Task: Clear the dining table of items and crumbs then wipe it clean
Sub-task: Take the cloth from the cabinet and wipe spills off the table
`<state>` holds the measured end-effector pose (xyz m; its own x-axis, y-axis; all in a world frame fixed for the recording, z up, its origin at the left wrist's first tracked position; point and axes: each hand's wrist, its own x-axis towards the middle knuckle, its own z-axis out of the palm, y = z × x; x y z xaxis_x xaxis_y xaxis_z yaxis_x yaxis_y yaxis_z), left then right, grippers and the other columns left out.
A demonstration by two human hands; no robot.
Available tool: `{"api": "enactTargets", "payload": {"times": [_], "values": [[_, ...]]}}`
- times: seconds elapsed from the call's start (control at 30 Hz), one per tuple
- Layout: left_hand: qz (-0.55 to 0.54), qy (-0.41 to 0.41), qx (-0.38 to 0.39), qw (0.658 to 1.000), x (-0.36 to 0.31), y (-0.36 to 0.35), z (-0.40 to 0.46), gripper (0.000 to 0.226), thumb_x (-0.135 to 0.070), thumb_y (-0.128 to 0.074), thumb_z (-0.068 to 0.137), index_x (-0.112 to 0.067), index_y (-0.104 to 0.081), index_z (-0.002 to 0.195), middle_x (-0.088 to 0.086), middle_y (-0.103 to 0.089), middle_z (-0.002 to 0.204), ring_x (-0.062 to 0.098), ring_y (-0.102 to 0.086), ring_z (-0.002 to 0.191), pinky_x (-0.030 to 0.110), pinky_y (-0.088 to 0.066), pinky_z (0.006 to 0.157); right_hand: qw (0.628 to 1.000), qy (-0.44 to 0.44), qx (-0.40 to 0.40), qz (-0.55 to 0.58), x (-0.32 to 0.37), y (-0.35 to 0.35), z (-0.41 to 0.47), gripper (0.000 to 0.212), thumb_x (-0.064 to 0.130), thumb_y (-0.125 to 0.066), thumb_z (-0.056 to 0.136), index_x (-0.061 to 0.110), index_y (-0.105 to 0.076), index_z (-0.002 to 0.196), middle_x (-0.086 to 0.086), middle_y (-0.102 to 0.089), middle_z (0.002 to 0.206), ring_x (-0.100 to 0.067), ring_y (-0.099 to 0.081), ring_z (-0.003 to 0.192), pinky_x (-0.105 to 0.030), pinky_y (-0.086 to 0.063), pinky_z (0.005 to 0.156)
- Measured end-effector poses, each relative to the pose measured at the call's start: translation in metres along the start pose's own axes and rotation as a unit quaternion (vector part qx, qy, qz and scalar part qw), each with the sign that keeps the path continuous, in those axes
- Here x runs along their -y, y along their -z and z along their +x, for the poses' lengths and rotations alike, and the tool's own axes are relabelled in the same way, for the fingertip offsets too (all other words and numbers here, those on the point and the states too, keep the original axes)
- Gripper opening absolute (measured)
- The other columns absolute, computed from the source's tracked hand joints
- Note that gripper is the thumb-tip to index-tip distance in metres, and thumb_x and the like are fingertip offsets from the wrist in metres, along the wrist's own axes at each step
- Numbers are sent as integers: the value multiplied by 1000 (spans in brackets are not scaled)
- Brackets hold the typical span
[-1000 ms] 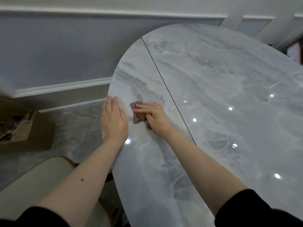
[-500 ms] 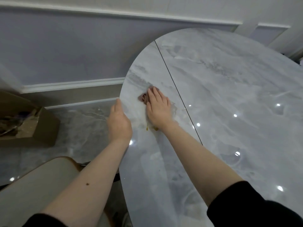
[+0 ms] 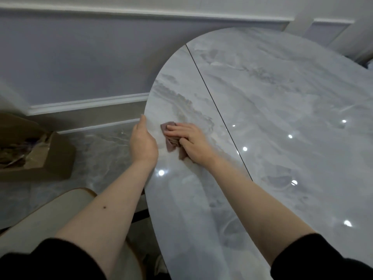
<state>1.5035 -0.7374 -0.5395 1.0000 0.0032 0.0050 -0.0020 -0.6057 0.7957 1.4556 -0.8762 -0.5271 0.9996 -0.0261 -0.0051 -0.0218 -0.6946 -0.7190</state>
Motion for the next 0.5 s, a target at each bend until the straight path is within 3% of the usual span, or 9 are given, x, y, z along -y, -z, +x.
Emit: {"api": "enactTargets", "payload": {"times": [0.17,0.23,0.3,0.33,0.37,0.43,0.5], "values": [[18,-34,8,999,5,4,-21,49,6,-29,92,-2,-36,140,21,-44,139,32,-44,127,33,-31,109,1000,13,2,-25,11,-4,-87,53,-1,-43,67,13,-71,110,-6,-63,125,-22,-54,121,-49,-38,103],[28,-52,2,998,7,6,-36,53,10,-28,89,0,-34,141,22,-38,143,33,-39,132,34,-28,114,998,-29,0,57,17,6,-100,51,-12,-40,73,3,-68,113,-9,-61,127,-23,-63,105,-33,-50,92],[40,-59,11,997,6,8,-49,57,14,-27,87,3,-29,143,23,-29,150,33,-30,138,31,-20,117,980,-113,-14,162,22,26,-102,47,-17,-35,86,1,-60,122,-3,-60,123,-6,-67,76,-13,-52,67],[47,-56,15,997,5,9,-54,59,15,-26,86,3,-26,144,22,-25,152,32,-27,140,29,-18,116,973,-146,-43,173,21,36,-100,43,-12,-37,91,5,-57,126,1,-62,114,4,-64,68,-9,-49,64],[50,-50,18,997,3,11,-58,60,16,-26,87,2,-24,145,20,-21,154,31,-25,141,29,-17,116,972,-162,-75,152,16,46,-98,40,-5,-40,94,10,-54,128,2,-64,105,7,-61,65,-10,-49,66],[59,-41,18,997,2,12,-64,61,15,-25,88,-1,-21,147,16,-18,156,28,-23,142,26,-16,116,973,-173,-119,94,1,57,-94,38,5,-42,96,17,-50,131,-4,-66,97,-1,-61,65,-25,-51,72],[65,-39,15,997,2,12,-66,61,15,-25,89,-2,-20,147,14,-16,156,27,-22,143,25,-15,115,979,-152,-124,-61,-14,55,-90,41,8,-36,92,17,-51,129,-6,-66,107,-21,-62,93,-40,-43,89]]}}
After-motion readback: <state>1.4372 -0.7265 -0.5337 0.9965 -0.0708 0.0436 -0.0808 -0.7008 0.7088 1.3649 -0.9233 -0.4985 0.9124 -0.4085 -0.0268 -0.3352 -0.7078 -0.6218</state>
